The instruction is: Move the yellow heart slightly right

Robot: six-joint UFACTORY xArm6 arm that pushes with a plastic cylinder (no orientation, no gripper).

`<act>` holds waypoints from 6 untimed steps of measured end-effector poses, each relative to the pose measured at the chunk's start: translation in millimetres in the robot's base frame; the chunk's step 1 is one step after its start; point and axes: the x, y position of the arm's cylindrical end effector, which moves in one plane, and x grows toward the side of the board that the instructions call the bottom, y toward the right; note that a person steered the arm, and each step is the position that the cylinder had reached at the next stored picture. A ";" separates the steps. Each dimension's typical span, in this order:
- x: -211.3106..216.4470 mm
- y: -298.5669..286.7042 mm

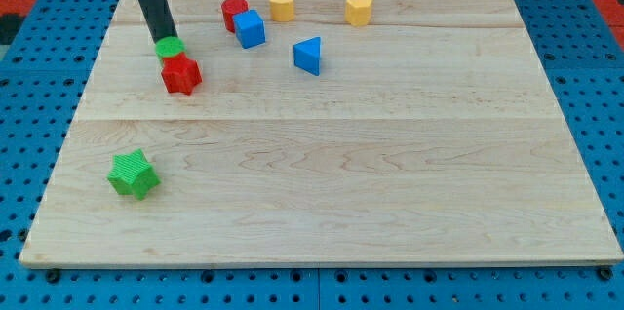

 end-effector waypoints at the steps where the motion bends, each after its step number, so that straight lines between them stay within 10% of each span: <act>1: -4.9 9.3; 6: 138.4 87.6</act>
